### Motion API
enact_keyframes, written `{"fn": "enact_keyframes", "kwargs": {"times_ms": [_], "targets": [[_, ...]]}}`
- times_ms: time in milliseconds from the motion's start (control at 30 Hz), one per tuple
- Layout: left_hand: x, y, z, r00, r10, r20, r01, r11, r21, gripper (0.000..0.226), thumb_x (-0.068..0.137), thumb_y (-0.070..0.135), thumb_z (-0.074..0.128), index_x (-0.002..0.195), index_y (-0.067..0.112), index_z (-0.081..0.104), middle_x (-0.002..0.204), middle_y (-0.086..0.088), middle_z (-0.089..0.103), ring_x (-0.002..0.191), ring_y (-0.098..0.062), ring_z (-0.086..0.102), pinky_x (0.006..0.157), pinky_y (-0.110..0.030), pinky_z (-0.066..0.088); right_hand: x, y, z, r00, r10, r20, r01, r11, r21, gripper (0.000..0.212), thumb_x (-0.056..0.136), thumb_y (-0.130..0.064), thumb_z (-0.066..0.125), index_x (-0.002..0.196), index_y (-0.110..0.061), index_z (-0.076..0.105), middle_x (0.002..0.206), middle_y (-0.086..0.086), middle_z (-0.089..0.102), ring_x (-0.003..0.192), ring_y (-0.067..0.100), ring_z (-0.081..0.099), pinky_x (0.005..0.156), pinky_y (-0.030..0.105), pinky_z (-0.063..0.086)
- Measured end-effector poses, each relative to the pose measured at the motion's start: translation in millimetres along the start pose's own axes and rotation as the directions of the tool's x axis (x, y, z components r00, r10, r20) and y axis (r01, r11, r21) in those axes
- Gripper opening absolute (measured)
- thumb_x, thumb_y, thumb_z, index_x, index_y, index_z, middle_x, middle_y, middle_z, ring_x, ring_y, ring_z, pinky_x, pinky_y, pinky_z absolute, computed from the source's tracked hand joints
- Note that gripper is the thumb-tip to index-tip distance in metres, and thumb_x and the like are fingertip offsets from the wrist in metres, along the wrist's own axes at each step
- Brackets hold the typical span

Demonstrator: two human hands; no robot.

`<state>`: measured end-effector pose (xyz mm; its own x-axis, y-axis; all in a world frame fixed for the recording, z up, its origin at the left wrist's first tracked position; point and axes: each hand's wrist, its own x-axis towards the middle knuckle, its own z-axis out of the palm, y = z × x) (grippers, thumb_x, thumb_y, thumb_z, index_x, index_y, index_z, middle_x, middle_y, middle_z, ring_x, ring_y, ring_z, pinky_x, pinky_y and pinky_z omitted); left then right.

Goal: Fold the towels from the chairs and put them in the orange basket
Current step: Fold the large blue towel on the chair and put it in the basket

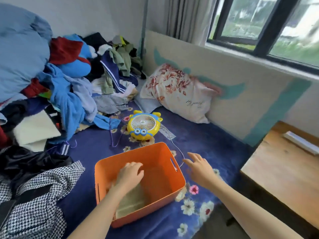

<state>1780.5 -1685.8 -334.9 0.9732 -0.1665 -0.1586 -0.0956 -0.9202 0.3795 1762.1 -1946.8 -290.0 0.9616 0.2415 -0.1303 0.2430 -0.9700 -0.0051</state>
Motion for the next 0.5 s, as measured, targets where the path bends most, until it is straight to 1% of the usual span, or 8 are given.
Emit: {"fn": "enact_keyframes", "kwargs": {"times_ms": [67,100,167,300,367,400,433,500], "targets": [[5,25,8,0.997,0.066,0.035,-0.066,0.998,-0.001,0.04,0.096,0.032,0.042,0.133,0.02,0.048,0.138,0.002,0.05,0.126,-0.018,0.043,0.104,-0.03,0.036,-28,23,2,0.995,0.1,-0.015,-0.101,0.995,-0.025,0.052,0.056,-0.026,0.086,0.105,-0.019,0.07,0.118,0.017,0.064,0.105,0.033,0.064,0.068,0.041,0.056],[7,39,12,0.994,0.101,0.047,-0.101,0.995,-0.003,0.039,0.095,0.032,0.042,0.133,0.021,0.049,0.137,0.002,0.051,0.125,-0.017,0.045,0.103,-0.029,0.037,-43,39,8,0.989,0.149,-0.011,-0.149,0.989,-0.007,0.056,0.038,-0.024,0.092,0.092,-0.02,0.073,0.103,0.015,0.069,0.088,0.031,0.07,0.053,0.037,0.055],[9,67,20,0.984,0.163,0.065,-0.162,0.987,-0.017,0.038,0.095,0.032,0.043,0.131,0.021,0.05,0.134,0.003,0.054,0.124,-0.017,0.047,0.102,-0.03,0.039,-70,63,20,0.973,0.229,-0.022,-0.229,0.973,0.024,0.057,0.028,-0.023,0.093,0.082,-0.021,0.074,0.092,0.012,0.072,0.077,0.029,0.071,0.045,0.032,0.053],[13,132,38,0.947,0.303,0.103,-0.302,0.953,-0.027,0.036,0.094,0.029,0.046,0.128,0.019,0.053,0.129,0.0,0.057,0.121,-0.019,0.05,0.1,-0.031,0.04,-134,104,22,0.913,0.403,-0.066,-0.399,0.915,0.067,0.057,0.027,-0.031,0.092,0.081,-0.026,0.073,0.09,0.005,0.073,0.076,0.022,0.072,0.05,0.027,0.055],[12,174,52,0.918,0.373,0.134,-0.371,0.928,-0.039,0.036,0.094,0.028,0.047,0.128,0.018,0.053,0.128,-0.002,0.057,0.12,-0.02,0.05,0.098,-0.031,0.04,-175,126,27,0.868,0.496,-0.024,-0.492,0.866,0.09,0.055,0.034,-0.031,0.09,0.086,-0.025,0.073,0.094,0.007,0.072,0.08,0.024,0.071,0.053,0.028,0.055],[13,183,53,0.914,0.382,0.137,-0.377,0.924,-0.062,0.036,0.093,0.028,0.048,0.127,0.017,0.053,0.127,-0.003,0.057,0.119,-0.021,0.05,0.097,-0.031,0.04,-186,128,23,0.861,0.509,-0.018,-0.505,0.857,0.102,0.052,0.044,-0.029,0.087,0.093,-0.023,0.072,0.101,0.011,0.069,0.087,0.027,0.07,0.06,0.03,0.056],[10,205,59,0.901,0.412,0.134,-0.402,0.911,-0.094,0.036,0.093,0.026,0.049,0.126,0.016,0.055,0.126,-0.004,0.058,0.119,-0.022,0.051,0.096,-0.032,0.04,-209,137,24,0.842,0.539,-0.006,-0.533,0.834,0.141,0.048,0.06,-0.026,0.08,0.106,-0.019,0.068,0.115,0.015,0.064,0.102,0.031,0.065,0.073,0.034,0.055],[1,257,79,0.879,0.46,0.125,-0.445,0.886,-0.13,0.035,0.092,0.024,0.051,0.125,0.013,0.057,0.125,-0.007,0.06,0.117,-0.025,0.052,0.094,-0.033,0.041,-268,157,26,0.774,0.633,-0.005,-0.62,0.76,0.194,0.045,0.088,-0.022,0.056,0.132,-0.016,0.051,0.144,0.014,0.04,0.133,0.029,0.039,0.1,0.038,0.041]]}}
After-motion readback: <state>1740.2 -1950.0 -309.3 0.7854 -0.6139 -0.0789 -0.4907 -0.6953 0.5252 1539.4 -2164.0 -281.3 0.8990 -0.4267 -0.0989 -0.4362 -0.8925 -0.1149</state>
